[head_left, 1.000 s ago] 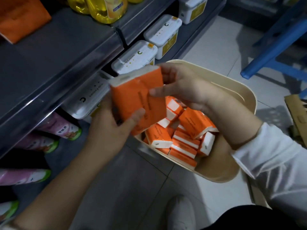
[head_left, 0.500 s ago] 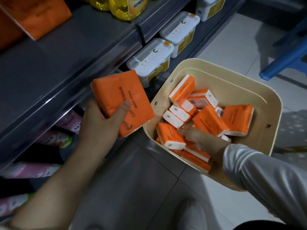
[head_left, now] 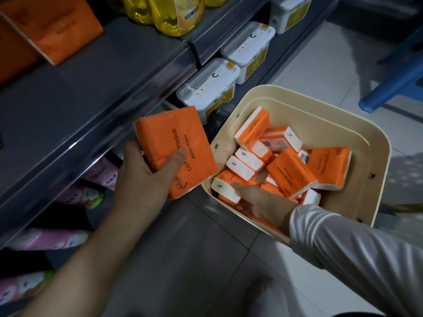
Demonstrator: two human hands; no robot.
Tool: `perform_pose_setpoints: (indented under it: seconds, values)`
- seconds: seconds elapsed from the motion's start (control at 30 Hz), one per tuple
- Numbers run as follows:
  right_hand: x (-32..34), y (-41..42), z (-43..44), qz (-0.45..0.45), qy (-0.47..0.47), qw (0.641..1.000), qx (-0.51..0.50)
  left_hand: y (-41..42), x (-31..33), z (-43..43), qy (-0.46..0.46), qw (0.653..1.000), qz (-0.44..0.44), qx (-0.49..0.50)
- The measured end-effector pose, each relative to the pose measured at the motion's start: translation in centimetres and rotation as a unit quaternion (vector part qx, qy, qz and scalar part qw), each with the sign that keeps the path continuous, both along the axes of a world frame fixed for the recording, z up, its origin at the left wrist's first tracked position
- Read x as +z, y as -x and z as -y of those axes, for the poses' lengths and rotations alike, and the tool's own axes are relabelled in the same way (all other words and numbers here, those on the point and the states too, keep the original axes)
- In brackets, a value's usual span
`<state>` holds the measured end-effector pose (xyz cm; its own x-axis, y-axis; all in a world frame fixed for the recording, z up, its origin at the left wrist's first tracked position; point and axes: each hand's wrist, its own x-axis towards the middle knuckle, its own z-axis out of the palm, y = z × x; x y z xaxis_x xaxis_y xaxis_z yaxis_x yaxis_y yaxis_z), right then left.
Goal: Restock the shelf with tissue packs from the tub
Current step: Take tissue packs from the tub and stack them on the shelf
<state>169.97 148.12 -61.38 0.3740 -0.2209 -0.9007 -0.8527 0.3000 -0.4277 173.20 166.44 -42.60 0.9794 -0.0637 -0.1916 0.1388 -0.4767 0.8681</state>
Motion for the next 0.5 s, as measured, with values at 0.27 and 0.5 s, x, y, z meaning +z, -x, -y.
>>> perform_pose_setpoints:
  seconds: [0.27, 0.5]
  values:
    - [1.0, -1.2, 0.8, 0.041, -0.085, 0.984, -0.152, -0.2, -0.2, -0.9, 0.0, 1.0, 0.008, 0.005]
    - [4.8, -0.6, 2.7, 0.027, -0.109, 0.984, -0.141, -0.1, 1.0, -0.7, 0.022, 1.0, 0.012, 0.005]
